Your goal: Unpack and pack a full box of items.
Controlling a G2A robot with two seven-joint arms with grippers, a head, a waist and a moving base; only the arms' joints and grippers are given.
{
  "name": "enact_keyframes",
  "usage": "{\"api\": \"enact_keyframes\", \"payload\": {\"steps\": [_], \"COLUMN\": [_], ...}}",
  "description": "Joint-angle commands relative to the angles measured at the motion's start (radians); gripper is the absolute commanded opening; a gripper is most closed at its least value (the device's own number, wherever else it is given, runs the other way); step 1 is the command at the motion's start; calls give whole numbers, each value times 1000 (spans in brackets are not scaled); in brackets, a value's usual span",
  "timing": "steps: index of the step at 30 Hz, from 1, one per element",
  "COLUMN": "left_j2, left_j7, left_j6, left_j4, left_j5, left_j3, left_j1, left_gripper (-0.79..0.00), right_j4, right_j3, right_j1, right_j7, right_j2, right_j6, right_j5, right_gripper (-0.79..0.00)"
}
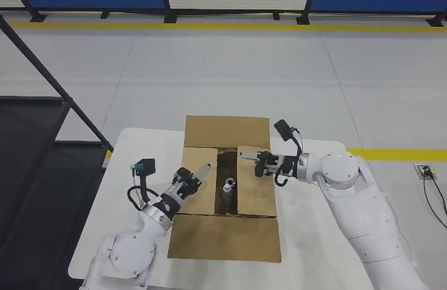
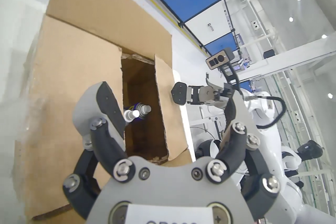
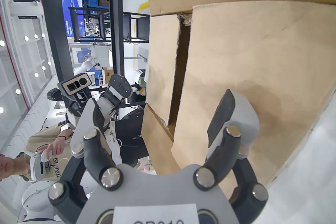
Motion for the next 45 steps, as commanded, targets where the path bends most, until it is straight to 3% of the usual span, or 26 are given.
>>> {"api": "enact_keyframes", "payload": {"steps": [1, 7, 11, 15, 22, 27, 38, 45], "left_j2": [10, 38, 55, 72, 91, 99, 116, 126], "left_j7": [-28, -204, -356, -519, -715, -769, -806, -756], "left_j6": [-45, -209, -298, -319, -328, -334, -344, -326], "left_j4": [-65, -156, -104, -32, 83, 135, 149, 105], "left_j5": [-20, -178, -321, -382, -449, -427, -592, -648], "left_j3": [-72, -296, -420, -465, -369, -284, -245, -257], "left_j1": [61, 262, 352, 376, 324, 274, 236, 230], "left_gripper": [0, 0, 0, 0, 0, 0, 0, 0], "right_j4": [-19, -19, -15, 22, 143, 295, 609, 779], "right_j3": [2, 2, 13, 38, 35, 5, -104, -112], "right_j1": [1, 1, -18, -11, 53, 132, 281, 350], "right_j7": [-8, -8, -53, -129, -348, -477, -487, -373], "right_j2": [4, 4, 4, 3, -12, -34, -97, -130], "right_j6": [17, 17, 18, 33, 30, -20, -95, -190], "right_j5": [-29, -29, -13, 39, 60, 84, 126, 227], "right_gripper": [0, 0, 0, 0, 0, 0, 0, 0]}}
